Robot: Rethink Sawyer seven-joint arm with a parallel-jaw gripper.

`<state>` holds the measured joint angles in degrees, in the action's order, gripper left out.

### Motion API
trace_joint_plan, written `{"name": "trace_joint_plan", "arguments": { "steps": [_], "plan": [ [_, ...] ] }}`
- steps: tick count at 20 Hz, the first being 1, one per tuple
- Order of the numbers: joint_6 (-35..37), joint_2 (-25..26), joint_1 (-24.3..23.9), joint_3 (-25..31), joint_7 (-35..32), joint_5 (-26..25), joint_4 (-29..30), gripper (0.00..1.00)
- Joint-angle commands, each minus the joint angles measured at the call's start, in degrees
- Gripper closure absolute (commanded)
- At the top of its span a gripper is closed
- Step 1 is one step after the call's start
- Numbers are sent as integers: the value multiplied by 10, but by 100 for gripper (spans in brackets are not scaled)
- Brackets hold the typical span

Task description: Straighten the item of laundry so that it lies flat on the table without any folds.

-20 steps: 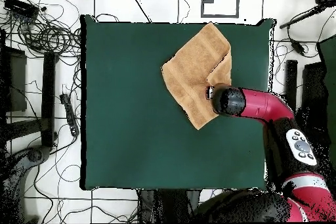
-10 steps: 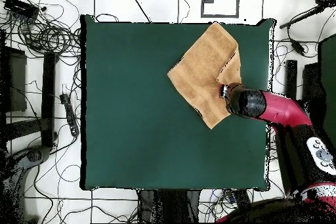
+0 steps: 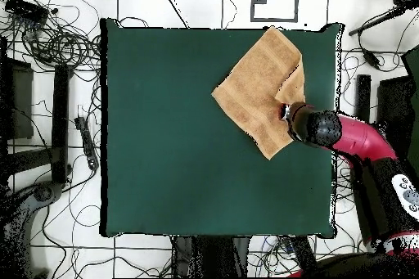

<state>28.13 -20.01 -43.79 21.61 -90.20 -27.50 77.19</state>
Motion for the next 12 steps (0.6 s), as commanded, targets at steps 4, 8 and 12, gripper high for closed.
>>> {"name": "trace_joint_plan", "arguments": {
  "steps": [4,8,12],
  "plan": [
    [54,12,25,20,104,-59,17,0],
    [63,-20,43,18,68,-47,36,0],
    [68,-38,60,19,56,-51,44,0]
  ]
}}
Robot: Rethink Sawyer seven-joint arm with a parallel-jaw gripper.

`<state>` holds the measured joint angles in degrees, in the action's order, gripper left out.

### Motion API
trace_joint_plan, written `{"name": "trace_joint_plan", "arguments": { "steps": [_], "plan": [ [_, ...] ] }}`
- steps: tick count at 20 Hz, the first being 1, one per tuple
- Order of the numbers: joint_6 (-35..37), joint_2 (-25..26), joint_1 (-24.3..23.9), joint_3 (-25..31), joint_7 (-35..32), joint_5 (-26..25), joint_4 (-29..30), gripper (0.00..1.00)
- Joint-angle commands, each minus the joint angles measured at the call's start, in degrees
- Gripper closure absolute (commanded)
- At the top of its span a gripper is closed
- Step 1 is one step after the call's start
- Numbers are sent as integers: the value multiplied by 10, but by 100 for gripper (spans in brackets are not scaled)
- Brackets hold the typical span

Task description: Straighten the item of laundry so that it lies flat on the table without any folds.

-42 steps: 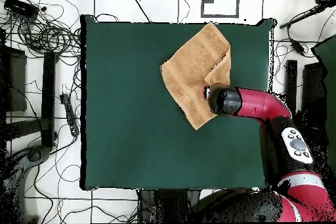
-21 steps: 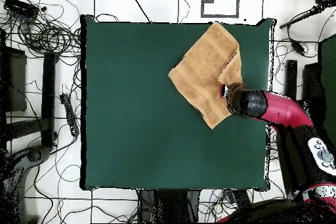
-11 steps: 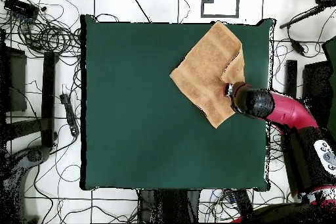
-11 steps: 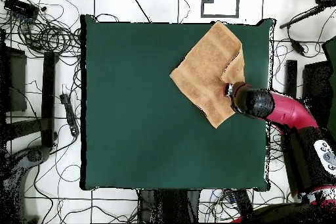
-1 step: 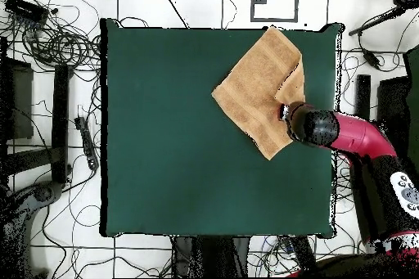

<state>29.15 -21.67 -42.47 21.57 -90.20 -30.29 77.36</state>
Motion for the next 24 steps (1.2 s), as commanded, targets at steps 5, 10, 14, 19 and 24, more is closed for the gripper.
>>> {"name": "trace_joint_plan", "arguments": {
  "steps": [5,10,14,19,24],
  "plan": [
    [60,-32,59,19,45,-26,50,0],
    [51,-25,62,17,38,-28,46,0],
    [34,-15,62,13,41,-39,42,0],
    [18,-5,60,11,47,-54,38,0],
    [7,6,51,13,42,-59,36,0]
  ]
}}
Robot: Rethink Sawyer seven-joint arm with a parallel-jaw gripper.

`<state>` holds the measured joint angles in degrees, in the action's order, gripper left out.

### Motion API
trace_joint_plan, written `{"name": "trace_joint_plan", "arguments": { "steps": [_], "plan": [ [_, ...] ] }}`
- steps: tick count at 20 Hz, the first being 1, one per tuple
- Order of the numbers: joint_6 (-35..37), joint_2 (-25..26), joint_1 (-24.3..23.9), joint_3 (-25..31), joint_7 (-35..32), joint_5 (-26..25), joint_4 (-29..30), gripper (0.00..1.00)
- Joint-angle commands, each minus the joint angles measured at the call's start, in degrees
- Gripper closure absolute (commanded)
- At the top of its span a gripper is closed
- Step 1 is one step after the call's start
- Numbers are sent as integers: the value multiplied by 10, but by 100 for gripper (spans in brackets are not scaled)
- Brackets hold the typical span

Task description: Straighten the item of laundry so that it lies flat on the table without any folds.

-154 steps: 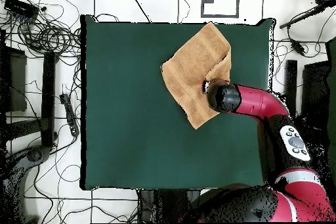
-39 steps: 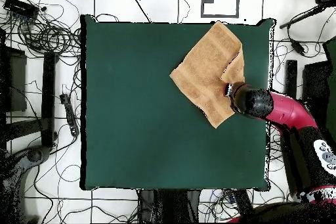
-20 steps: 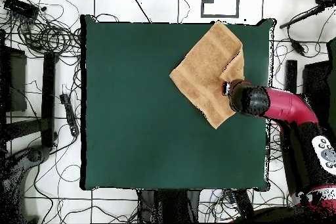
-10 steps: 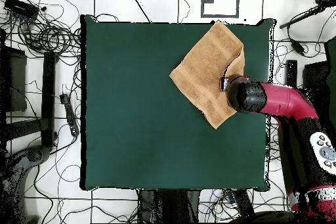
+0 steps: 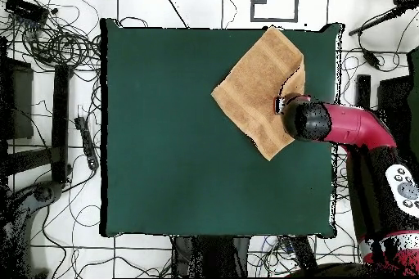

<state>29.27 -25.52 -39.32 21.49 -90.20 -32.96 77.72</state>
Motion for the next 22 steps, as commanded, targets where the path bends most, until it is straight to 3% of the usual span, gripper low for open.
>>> {"name": "trace_joint_plan", "arguments": {
  "steps": [1,9,22],
  "plan": [
    [5,46,18,14,42,-33,31,0],
    [-10,71,4,21,43,-52,14,0],
    [-4,102,-42,53,101,-75,-13,0]
  ]
}}
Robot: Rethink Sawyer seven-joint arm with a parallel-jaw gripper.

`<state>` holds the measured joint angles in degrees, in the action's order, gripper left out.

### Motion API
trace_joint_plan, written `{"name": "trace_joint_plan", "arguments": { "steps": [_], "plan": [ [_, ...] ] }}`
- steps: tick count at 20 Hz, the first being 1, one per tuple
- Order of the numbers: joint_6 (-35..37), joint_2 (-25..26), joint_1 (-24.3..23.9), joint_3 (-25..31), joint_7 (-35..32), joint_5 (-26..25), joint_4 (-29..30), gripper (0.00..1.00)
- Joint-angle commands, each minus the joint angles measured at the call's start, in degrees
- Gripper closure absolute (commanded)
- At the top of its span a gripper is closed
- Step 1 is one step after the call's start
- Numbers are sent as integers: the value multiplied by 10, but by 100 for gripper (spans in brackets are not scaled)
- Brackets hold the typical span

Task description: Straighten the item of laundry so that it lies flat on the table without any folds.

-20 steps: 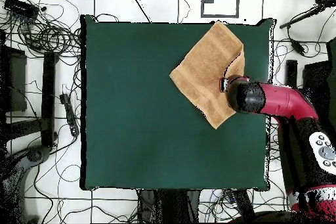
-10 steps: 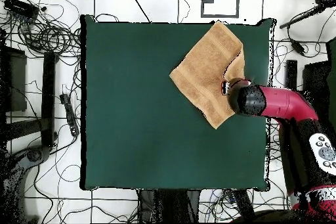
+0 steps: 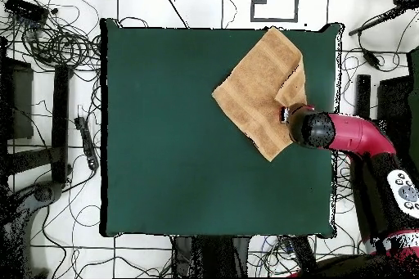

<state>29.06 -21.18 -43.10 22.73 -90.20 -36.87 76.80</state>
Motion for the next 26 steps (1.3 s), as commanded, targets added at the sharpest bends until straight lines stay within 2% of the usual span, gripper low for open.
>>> {"name": "trace_joint_plan", "arguments": {
  "steps": [1,20,26],
  "plan": [
    [-3,58,-4,41,99,-37,-3,0],
    [10,39,27,23,53,-29,15,0],
    [74,44,35,18,17,19,1,0]
  ]
}}
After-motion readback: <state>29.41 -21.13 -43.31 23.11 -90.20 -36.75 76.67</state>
